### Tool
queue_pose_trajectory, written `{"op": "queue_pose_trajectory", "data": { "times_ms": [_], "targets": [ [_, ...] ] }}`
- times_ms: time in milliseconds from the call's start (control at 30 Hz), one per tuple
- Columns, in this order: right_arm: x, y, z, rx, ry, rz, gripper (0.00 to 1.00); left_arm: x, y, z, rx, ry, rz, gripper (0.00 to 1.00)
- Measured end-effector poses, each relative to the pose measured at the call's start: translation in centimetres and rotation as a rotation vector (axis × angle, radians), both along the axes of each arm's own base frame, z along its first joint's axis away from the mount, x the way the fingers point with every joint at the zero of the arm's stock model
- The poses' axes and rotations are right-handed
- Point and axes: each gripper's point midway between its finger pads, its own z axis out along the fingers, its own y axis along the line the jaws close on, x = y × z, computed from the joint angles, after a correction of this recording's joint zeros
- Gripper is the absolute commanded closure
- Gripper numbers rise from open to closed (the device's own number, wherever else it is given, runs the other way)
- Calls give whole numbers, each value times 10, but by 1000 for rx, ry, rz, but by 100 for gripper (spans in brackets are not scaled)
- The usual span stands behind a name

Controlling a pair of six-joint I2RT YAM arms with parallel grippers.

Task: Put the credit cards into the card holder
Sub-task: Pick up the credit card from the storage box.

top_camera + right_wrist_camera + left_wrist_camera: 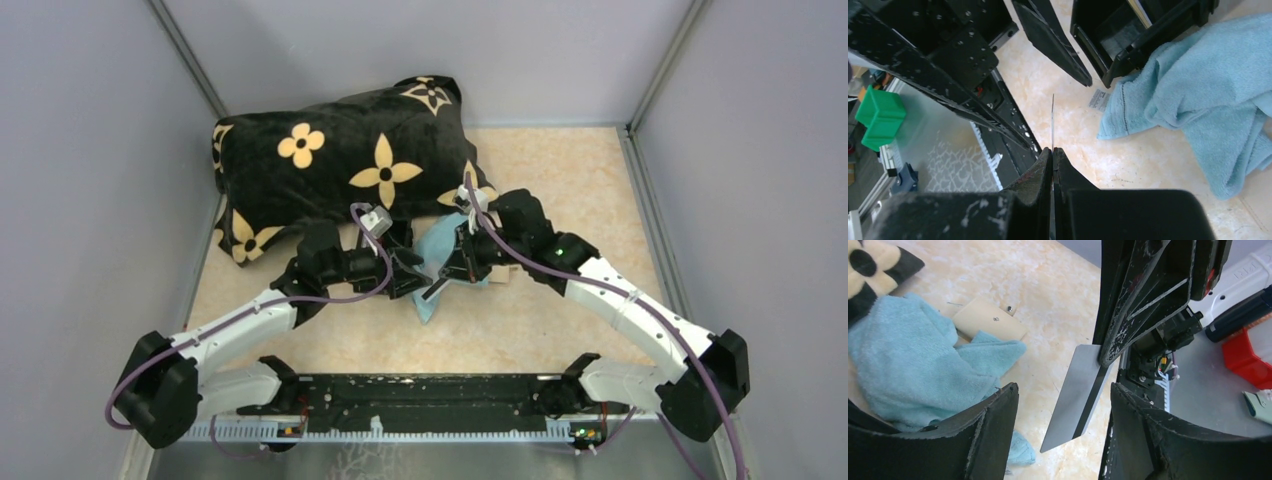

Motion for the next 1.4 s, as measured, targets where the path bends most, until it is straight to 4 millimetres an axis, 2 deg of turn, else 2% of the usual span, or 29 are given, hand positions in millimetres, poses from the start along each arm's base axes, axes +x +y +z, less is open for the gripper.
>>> {"op": "queue_pose_trajectory", "data": {
  "times_ms": [100, 200, 333, 533, 667, 933, 1067, 1233, 1400],
  "targets": [
    [-2, 2, 4, 22, 8, 17, 100, -3, -2, -5, 11, 11, -28, 29],
    [-1, 2, 7, 41, 10, 25, 100, -5, -4, -10, 20, 22, -53, 36],
    [0, 2, 7, 56, 15, 33, 100, -6, -9, -13, 27, 33, -90, 57],
    [5, -3, -4, 47, 42, 19, 100, -10, -16, -17, 33, 65, -153, 99],
    [8, -8, -10, 47, 62, 10, 100, -13, -18, -18, 32, 83, -180, 100],
    [15, -15, -14, 36, 67, -30, 68, -10, -20, -18, 27, 86, -175, 100],
    [23, -24, -21, -3, 55, -92, 61, -3, -20, -21, 36, 97, -137, 100],
    [29, -34, -21, -29, 16, -159, 51, 9, -19, -24, 41, 101, -65, 100],
    [39, -50, -22, -66, -43, -265, 49, 22, -17, -26, 50, 103, 18, 100]
  ]
}}
